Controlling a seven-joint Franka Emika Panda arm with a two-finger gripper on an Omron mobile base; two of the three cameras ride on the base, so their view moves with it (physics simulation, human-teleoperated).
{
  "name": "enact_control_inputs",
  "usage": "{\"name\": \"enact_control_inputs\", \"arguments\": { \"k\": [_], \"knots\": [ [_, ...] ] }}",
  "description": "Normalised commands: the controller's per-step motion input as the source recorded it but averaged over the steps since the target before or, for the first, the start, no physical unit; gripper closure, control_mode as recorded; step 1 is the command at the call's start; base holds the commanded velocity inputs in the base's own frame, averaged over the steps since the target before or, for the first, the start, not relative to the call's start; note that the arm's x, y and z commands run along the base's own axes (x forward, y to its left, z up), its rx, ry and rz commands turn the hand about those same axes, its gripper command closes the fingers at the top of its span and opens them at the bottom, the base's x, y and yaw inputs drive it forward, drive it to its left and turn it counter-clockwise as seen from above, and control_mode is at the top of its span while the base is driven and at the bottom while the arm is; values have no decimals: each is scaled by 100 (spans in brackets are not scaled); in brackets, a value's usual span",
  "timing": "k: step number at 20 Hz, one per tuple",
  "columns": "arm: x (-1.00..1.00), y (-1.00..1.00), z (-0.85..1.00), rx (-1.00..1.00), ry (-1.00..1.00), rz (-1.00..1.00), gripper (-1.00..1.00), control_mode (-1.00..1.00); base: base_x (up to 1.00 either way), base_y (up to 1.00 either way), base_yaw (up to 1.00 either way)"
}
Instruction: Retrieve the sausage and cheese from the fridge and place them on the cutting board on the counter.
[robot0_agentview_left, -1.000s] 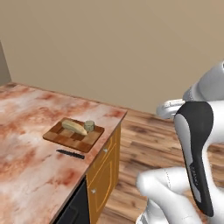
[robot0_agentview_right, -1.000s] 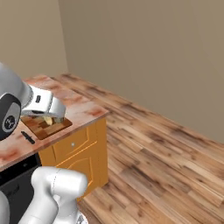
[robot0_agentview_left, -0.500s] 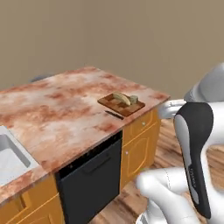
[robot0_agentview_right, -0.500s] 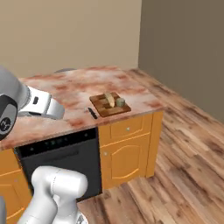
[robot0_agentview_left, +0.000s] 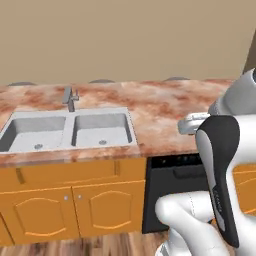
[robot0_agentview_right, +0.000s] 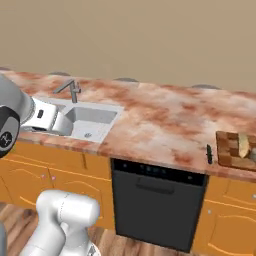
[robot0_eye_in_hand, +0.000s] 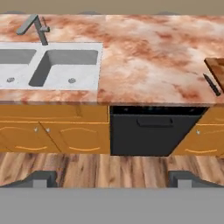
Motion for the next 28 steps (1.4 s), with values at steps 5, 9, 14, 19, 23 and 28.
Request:
{"name": "enact_control_inputs", "arguments": {
  "k": [5, 9, 14, 19, 23, 28],
  "knots": [
    [0, 0, 0, 0, 0, 0, -100, 100, -69, 24, 100],
    [0, 0, 0, 0, 0, 0, -100, 100, -87, 39, 91],
    [0, 0, 0, 0, 0, 0, -100, 100, -86, 51, 86],
    [0, 0, 0, 0, 0, 0, -100, 100, 24, 97, 59],
    [0, 0, 0, 0, 0, 0, -100, 100, 77, 95, 49],
    [0, 0, 0, 0, 0, 0, -100, 100, 100, 19, 63]
  ]
}}
